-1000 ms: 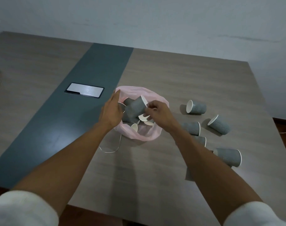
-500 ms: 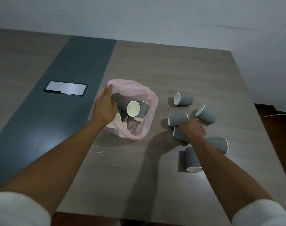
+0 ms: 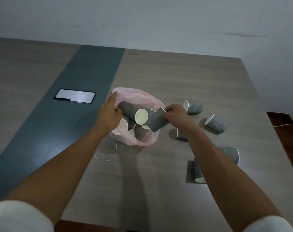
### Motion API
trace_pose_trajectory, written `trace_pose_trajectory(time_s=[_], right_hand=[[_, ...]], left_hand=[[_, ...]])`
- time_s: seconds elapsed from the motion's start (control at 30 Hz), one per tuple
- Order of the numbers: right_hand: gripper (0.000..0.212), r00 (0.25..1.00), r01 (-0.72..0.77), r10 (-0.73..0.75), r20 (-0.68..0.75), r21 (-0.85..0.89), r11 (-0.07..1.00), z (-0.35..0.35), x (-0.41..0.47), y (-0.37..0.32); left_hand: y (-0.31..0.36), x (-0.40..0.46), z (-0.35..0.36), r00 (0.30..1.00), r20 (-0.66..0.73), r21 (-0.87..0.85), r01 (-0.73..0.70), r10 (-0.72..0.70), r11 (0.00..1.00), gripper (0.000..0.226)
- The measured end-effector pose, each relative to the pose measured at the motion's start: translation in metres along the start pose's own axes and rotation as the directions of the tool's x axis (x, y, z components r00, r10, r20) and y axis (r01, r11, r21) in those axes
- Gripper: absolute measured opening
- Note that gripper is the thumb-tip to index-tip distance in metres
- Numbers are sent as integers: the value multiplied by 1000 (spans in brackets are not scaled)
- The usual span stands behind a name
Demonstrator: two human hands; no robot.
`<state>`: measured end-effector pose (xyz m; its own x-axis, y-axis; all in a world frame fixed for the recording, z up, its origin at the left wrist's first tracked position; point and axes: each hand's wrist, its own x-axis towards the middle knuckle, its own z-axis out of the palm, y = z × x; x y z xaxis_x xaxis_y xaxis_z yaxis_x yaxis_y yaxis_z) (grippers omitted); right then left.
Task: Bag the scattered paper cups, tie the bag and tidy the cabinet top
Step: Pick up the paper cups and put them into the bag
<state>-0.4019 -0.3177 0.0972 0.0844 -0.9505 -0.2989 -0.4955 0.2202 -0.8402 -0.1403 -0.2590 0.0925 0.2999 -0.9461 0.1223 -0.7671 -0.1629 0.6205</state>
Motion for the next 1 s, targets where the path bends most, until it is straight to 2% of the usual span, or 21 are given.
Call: trace_pose_trajectory(time_s=[0.1, 0.2, 0.27, 0.33, 0.4, 0.5, 0.57, 0.63, 0.7, 0.77, 0.83, 0.9, 0.93, 0.97, 1.0], right_hand=[[15, 990, 102, -119, 71, 208, 973, 36, -10, -30], [10, 994, 51, -79, 77, 309, 950, 73, -7, -35], [7, 996, 59, -76, 44, 308, 949, 91, -7, -36], [4, 993, 119, -118, -22, 260, 958, 103, -8, -36], [14, 983, 176, -169, -64, 108, 979, 107, -5, -34], [29, 974, 225, -223, 32, -68, 972, 105, -3, -32], [28, 972, 233, -234, 2, -132, 964, 94, 0, -25], [26, 974, 152, -185, -133, -226, 962, 76, 3, -11], [29, 930, 29, -144, -337, -326, 945, 52, 9, 15], [42, 883, -210, 12, -470, -371, 905, 27, 14, 49], [50, 807, -415, 162, -569, -350, 840, 10, 19, 82], [42, 675, -529, 214, -706, -261, 807, -6, 20, 97], [37, 620, -578, 263, -739, -205, 790, -13, 24, 103], [36, 634, -618, 377, -675, -149, 772, -17, 27, 107], [37, 678, -632, 468, -566, -126, 764, -20, 31, 113]], left_hand=[[-4, -1, -8, 1000, 2, -27, 7, -7, 1000, 66], [-5, 2, -14, 1000, 8, -47, 24, -23, 999, 66], [-3, 5, -16, 999, 19, -40, 31, -31, 999, 67], [-1, 7, -18, 999, 36, -37, 24, -22, 999, 67], [-1, 8, -17, 999, 43, -45, 8, -6, 999, 68], [0, 10, -16, 999, 44, -39, 4, -3, 999, 71], [2, 12, -14, 999, 41, -33, 6, -5, 999, 73], [4, 15, -13, 999, 38, -28, -6, 7, 1000, 75], [7, 17, -11, 1000, 28, -17, -14, 15, 1000, 76], [9, 20, -9, 1000, 20, 7, -19, 19, 1000, 76], [10, 22, -7, 1000, 18, 42, -26, 26, 999, 76], [11, 25, -6, 999, 27, 87, -31, 29, 996, 75], [12, 26, -6, 999, 34, 108, -30, 26, 994, 76], [13, 26, -6, 999, 43, 128, -29, 23, 991, 76], [15, 26, -7, 998, 52, 145, -30, 23, 989, 76]])
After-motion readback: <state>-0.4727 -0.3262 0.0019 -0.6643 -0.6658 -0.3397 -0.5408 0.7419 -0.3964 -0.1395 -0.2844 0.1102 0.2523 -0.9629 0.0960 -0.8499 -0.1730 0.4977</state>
